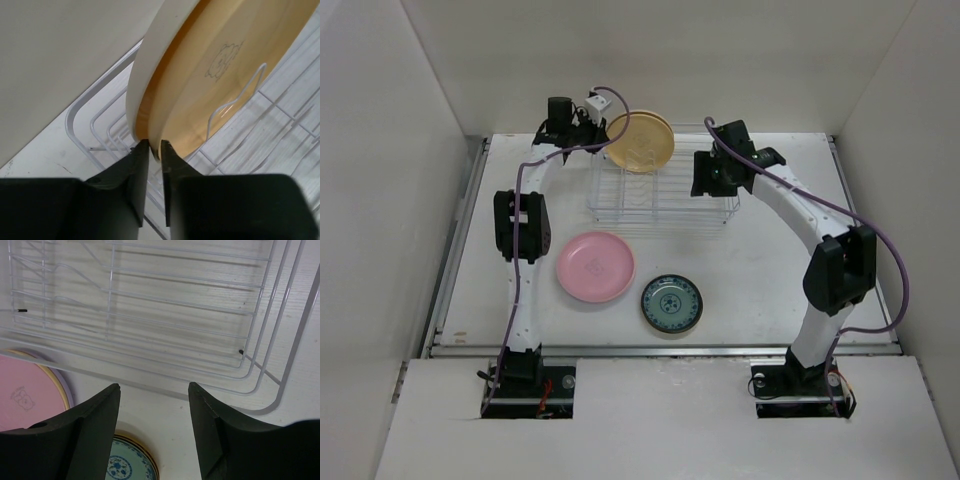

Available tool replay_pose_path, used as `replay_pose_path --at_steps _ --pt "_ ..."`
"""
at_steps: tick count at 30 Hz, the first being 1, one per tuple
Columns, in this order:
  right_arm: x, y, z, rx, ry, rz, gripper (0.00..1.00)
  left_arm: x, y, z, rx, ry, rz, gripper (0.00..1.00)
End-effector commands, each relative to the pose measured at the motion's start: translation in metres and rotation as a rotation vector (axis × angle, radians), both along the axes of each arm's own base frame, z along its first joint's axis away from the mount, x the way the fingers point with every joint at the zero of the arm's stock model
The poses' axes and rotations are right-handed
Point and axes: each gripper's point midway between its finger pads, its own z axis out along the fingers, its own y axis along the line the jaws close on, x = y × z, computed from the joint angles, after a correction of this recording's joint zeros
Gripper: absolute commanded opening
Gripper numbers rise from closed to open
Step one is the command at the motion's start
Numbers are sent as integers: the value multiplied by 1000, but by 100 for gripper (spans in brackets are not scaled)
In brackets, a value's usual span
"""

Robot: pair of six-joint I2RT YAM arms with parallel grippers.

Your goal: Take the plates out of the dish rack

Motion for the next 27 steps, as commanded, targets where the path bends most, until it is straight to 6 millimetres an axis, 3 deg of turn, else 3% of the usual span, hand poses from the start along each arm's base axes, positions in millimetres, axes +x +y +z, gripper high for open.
replay_pose_path --at_steps 1,3,6,7,10,21,27 --pt "0 -4 -11 -20 28 5 63 11 -6 35 -28 -102 -7 9" --pt "2 -3 -7 -21 16 12 63 8 -6 49 -50 -108 3 0" --pt "4 -2 -8 -21 16 12 63 5 8 59 -65 -114 30 0" --pt "4 -2 -8 -21 16 12 63 3 15 72 -66 -131 41 0" --pt "9 -1 -9 -19 11 12 63 -6 18 86 -83 -136 33 0" --pt "15 8 7 21 -25 31 63 -29 -1 154 -274 -111 -5 0" --pt "13 7 2 20 -22 31 63 -36 3 171 -376 -48 11 0"
